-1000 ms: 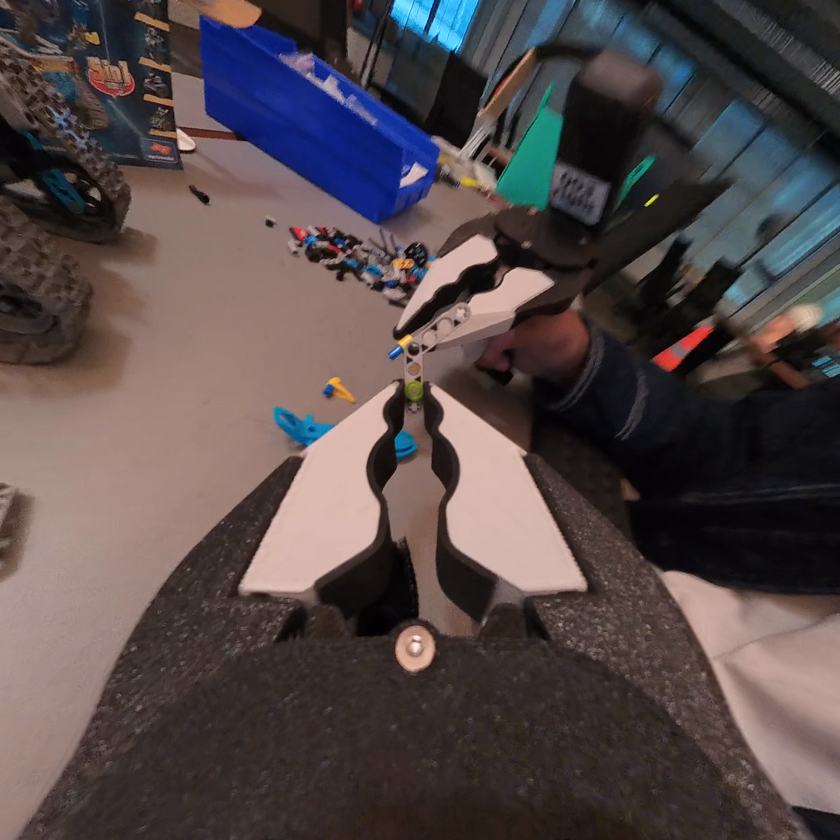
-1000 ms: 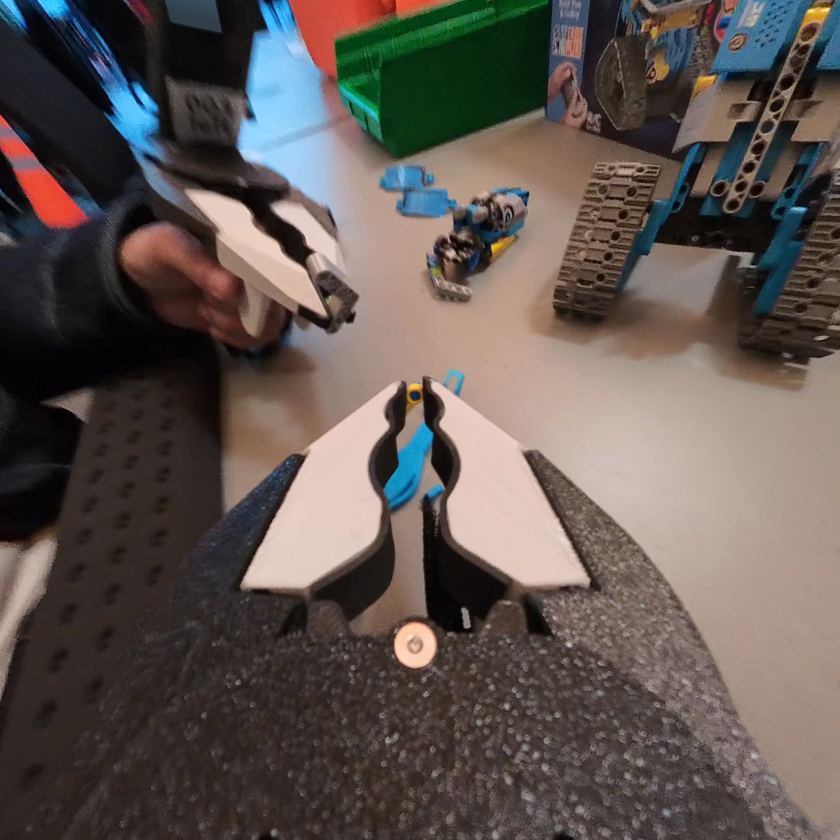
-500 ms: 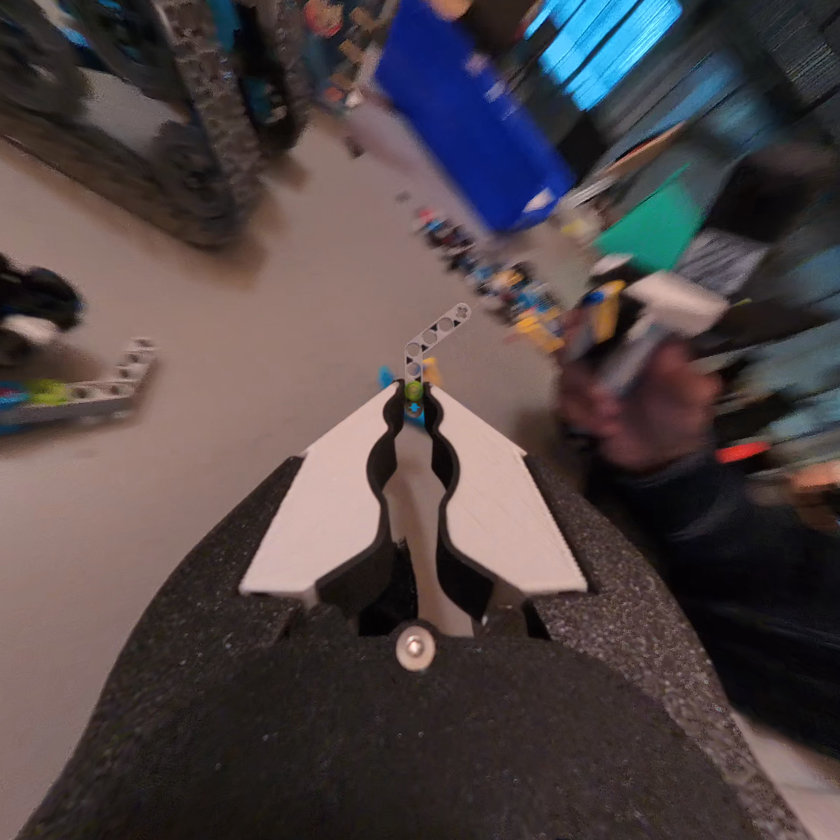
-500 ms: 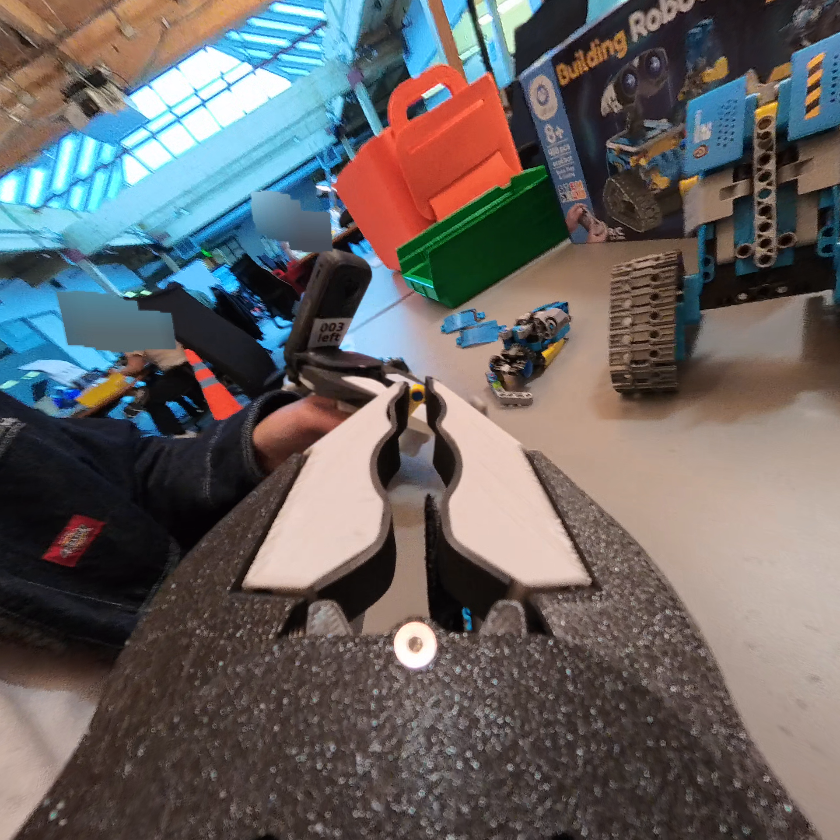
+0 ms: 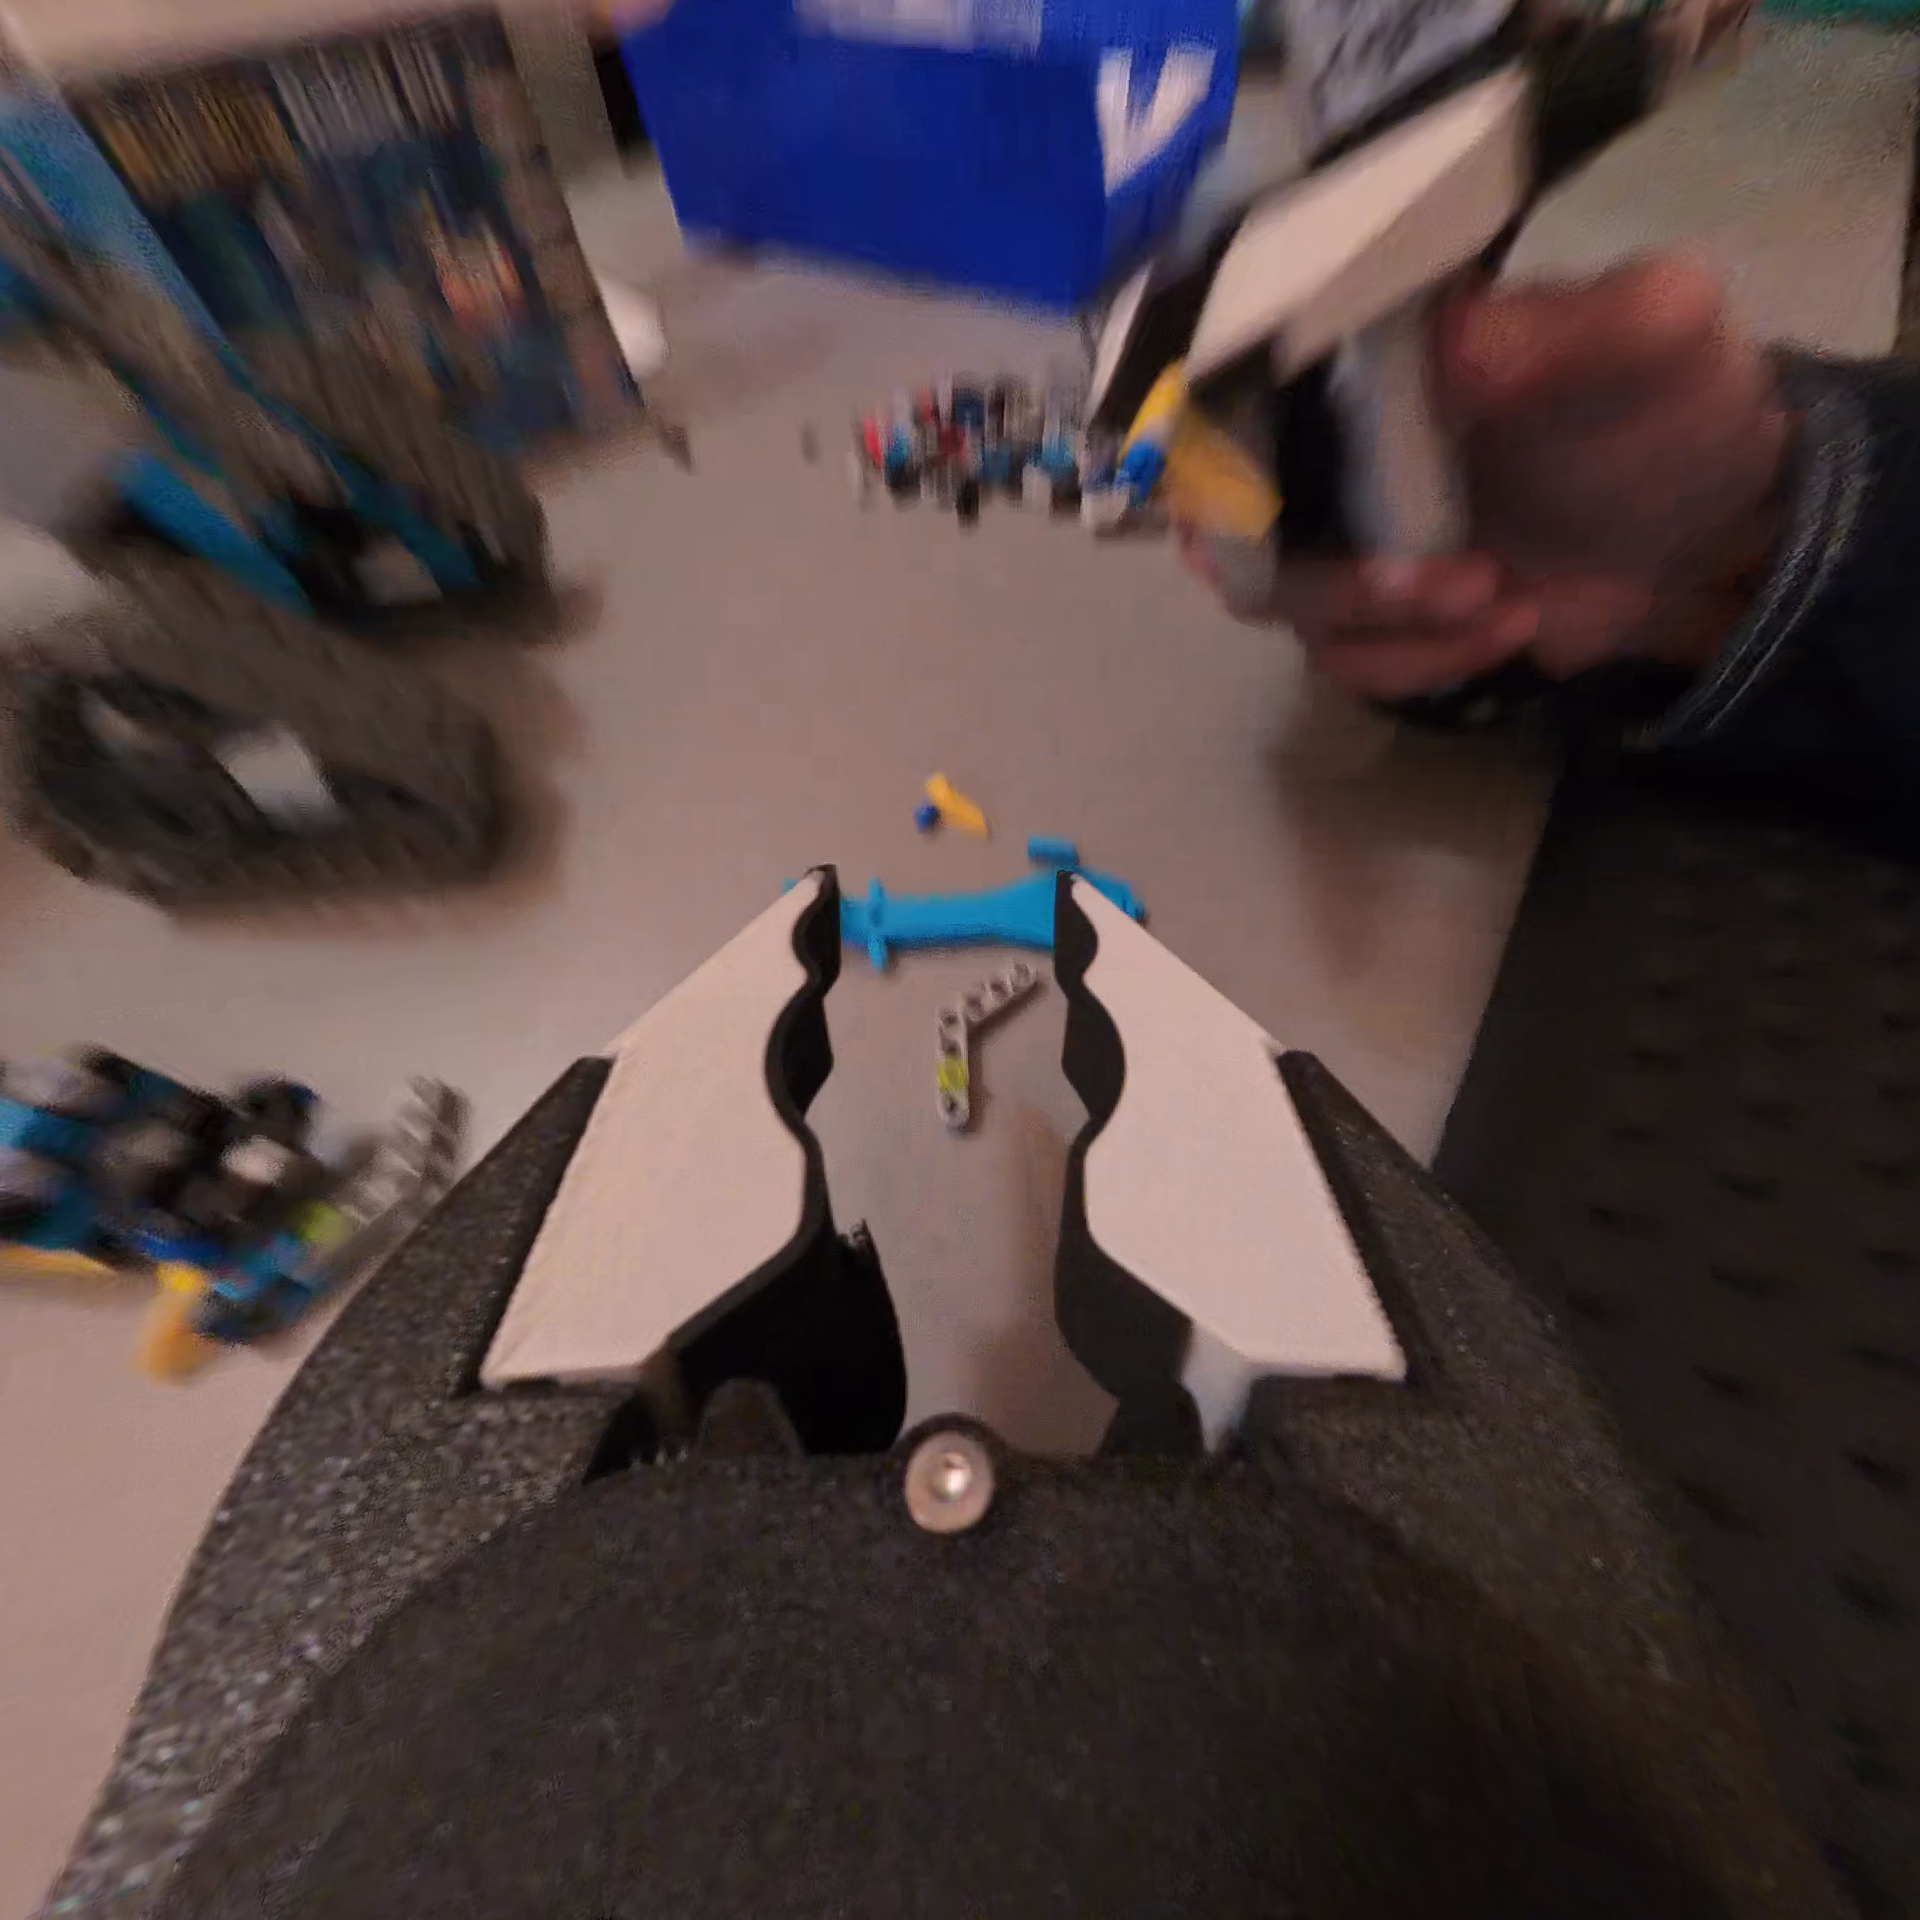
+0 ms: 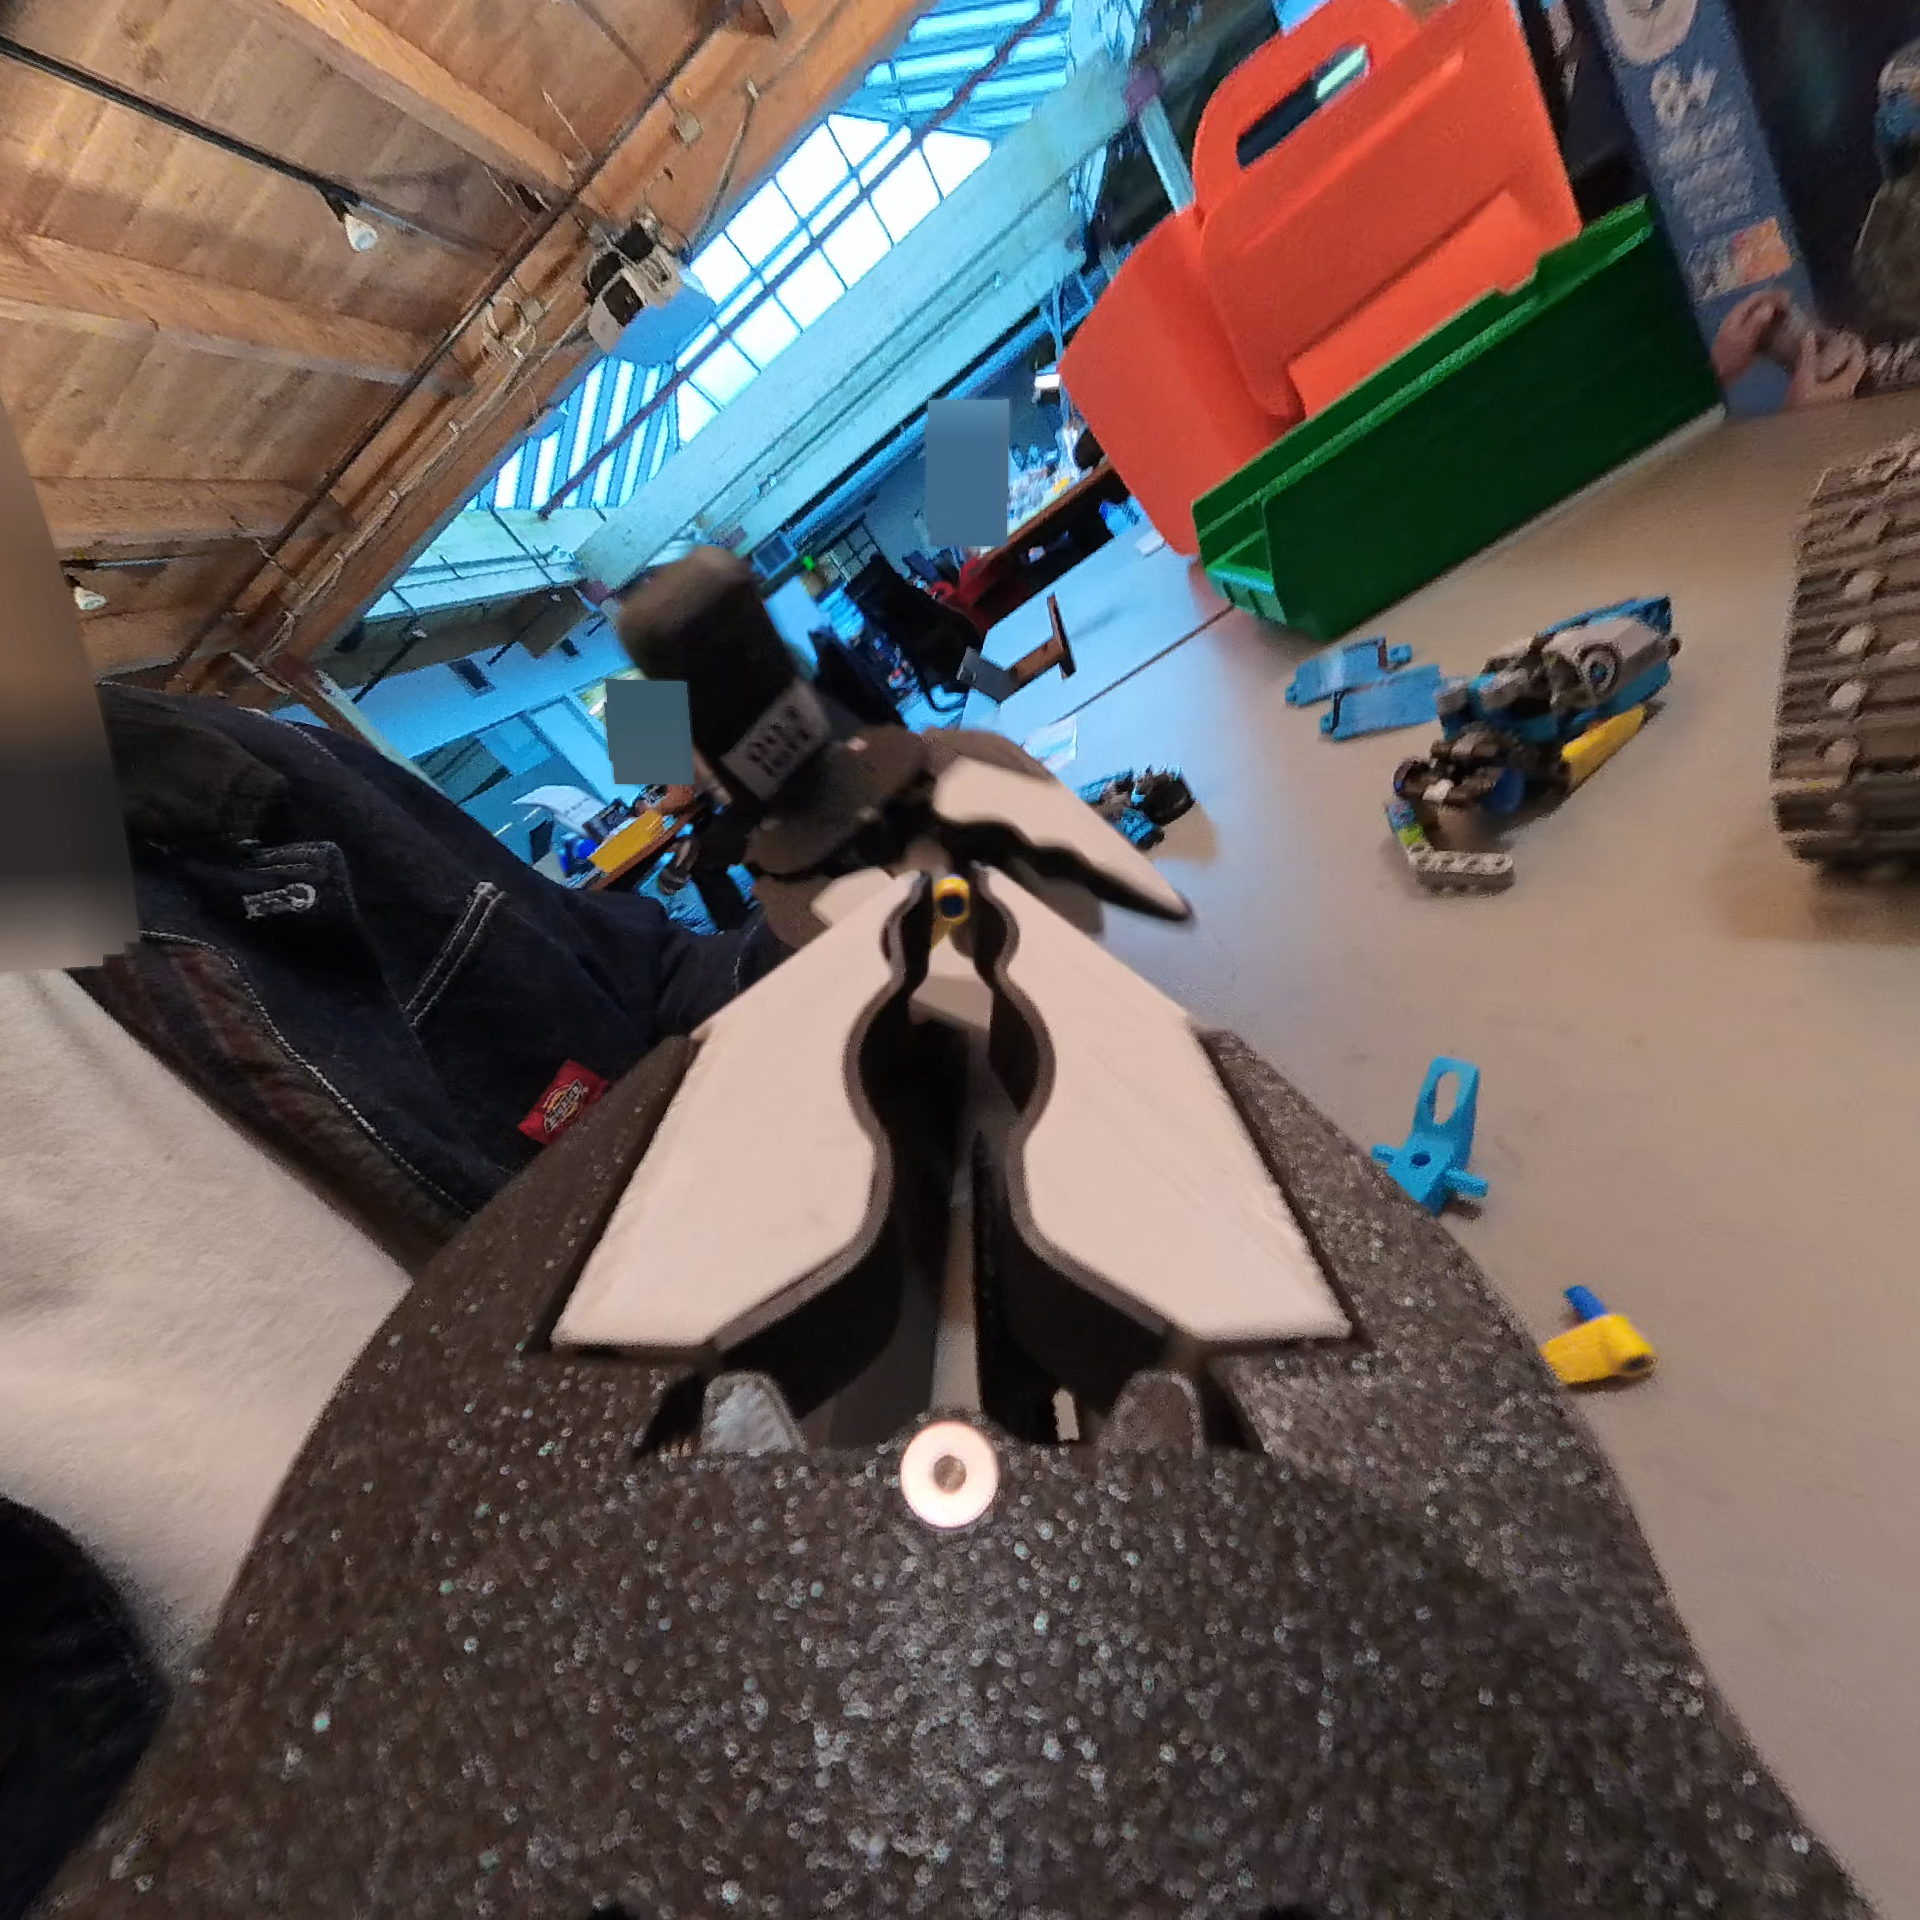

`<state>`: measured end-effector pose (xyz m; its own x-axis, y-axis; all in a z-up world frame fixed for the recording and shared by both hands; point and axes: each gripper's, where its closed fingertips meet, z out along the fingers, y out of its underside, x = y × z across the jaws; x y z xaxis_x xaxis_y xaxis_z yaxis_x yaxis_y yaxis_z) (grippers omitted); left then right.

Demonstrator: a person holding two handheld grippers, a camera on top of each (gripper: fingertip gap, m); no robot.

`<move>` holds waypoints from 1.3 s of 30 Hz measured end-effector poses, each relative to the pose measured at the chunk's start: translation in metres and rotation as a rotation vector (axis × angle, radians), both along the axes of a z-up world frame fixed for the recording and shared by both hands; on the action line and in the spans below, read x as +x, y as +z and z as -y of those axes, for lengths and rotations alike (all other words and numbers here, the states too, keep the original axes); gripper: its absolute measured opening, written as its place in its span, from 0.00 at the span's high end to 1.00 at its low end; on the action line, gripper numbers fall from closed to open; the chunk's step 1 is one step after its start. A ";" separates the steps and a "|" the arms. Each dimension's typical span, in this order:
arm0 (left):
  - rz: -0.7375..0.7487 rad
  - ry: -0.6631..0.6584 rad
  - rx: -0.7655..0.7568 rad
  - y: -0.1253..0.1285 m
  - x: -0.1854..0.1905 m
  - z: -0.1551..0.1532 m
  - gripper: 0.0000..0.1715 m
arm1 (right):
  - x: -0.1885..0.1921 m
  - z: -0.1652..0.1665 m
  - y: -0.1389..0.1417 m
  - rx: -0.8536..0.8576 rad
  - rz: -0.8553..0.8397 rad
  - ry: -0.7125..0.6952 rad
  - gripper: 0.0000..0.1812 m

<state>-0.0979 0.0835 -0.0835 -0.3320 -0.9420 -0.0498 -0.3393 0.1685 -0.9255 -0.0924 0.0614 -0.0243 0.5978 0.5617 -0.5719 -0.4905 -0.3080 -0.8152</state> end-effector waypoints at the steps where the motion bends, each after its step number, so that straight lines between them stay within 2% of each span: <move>1: 0.094 -0.017 0.066 0.013 -0.002 0.003 0.79 | -0.003 -0.001 -0.005 -0.030 -0.015 0.024 0.97; 3: 0.239 -0.035 0.231 0.030 -0.007 0.011 0.87 | -0.010 -0.003 -0.014 -0.084 -0.022 0.063 0.97; 5: 0.302 -0.079 0.337 0.032 -0.012 0.023 0.92 | -0.015 -0.004 -0.018 -0.093 0.010 0.072 0.97; 12: 0.225 -0.099 0.345 0.016 -0.009 0.026 0.94 | -0.019 -0.008 -0.037 -0.148 0.156 0.047 0.97; 15: 0.180 -0.076 0.392 0.006 -0.007 0.021 0.97 | -0.017 -0.012 -0.048 -0.177 0.236 0.013 0.97; 18: 0.203 -0.042 0.487 0.006 -0.005 0.016 0.98 | -0.014 -0.014 -0.048 -0.178 0.224 -0.007 0.97; 21: 0.240 -0.014 0.639 0.006 -0.005 0.011 0.98 | -0.014 -0.014 -0.054 -0.232 0.148 0.016 0.91; 25: 0.287 -0.002 0.749 0.010 -0.005 0.013 0.99 | -0.017 -0.013 -0.046 -0.222 0.065 0.050 0.96; 30: 0.296 -0.002 0.784 0.010 -0.005 0.016 0.98 | -0.017 -0.010 -0.047 -0.232 0.073 0.059 0.98; 33: 0.287 -0.016 0.665 0.015 -0.006 0.018 0.98 | -0.016 -0.007 -0.043 -0.208 0.090 0.059 0.98; 39: 0.285 -0.057 0.591 0.015 -0.009 0.023 0.99 | -0.016 -0.001 -0.042 -0.198 0.107 0.081 0.98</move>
